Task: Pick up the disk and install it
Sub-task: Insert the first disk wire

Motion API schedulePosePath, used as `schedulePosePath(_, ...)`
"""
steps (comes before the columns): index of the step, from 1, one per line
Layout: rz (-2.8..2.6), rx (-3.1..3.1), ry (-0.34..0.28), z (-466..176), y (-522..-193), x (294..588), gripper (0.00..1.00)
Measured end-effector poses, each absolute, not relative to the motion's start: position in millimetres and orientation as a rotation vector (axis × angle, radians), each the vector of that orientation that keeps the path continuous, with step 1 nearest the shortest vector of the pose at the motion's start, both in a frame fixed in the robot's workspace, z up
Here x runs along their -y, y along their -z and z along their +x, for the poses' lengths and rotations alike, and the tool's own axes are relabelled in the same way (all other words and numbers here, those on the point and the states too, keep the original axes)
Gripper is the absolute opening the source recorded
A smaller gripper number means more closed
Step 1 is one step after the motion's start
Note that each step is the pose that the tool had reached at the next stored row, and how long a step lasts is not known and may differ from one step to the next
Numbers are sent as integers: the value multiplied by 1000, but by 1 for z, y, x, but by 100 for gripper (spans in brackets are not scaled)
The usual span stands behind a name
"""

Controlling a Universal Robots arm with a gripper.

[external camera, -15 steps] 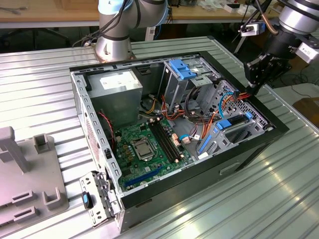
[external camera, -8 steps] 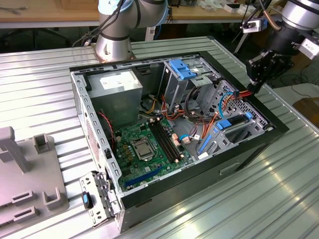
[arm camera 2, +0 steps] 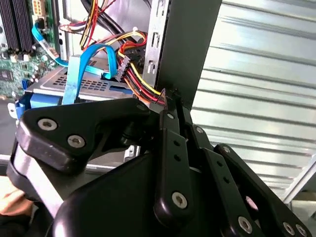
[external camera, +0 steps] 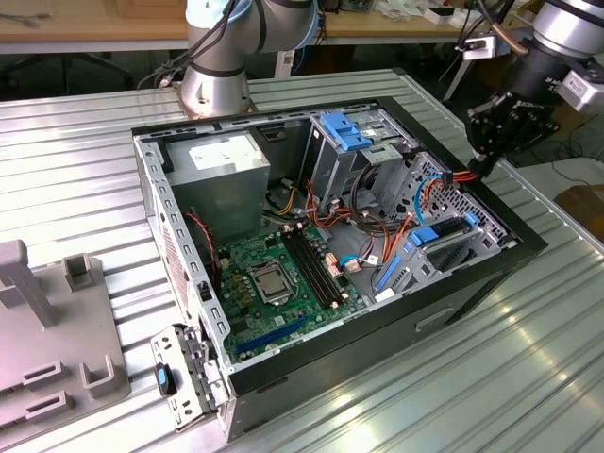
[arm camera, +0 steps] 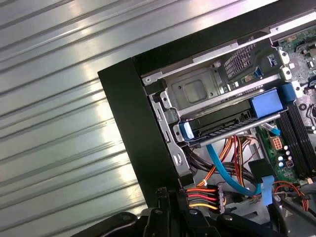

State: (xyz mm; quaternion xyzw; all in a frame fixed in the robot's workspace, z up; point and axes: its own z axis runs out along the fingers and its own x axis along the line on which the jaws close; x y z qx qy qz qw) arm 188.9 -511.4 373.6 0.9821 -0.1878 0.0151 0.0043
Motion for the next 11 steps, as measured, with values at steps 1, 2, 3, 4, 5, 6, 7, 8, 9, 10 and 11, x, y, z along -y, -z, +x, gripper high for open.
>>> schedulePosePath(1, 3073, 609, -47, 189, -374, 511, 17)
schedulePosePath(2, 3068, 630, -47, 189, -374, 511, 17)
schedulePosePath(3, 3064, 651, -46, 189, -374, 511, 17)
schedulePosePath(4, 3059, 671, -46, 189, -374, 511, 17)
schedulePosePath(5, 3050, 709, -45, 189, -374, 511, 17)
schedulePosePath(6, 3044, 731, -44, 189, -373, 511, 17)
schedulePosePath(7, 3040, 748, -44, 189, -373, 511, 17)
schedulePosePath(8, 3031, 782, -43, 189, -373, 511, 17)
schedulePosePath(9, 3022, 816, -42, 189, -373, 511, 17)
schedulePosePath(10, 3016, 835, -42, 189, -373, 511, 17)
schedulePosePath(11, 3014, 843, -41, 189, -373, 511, 17)
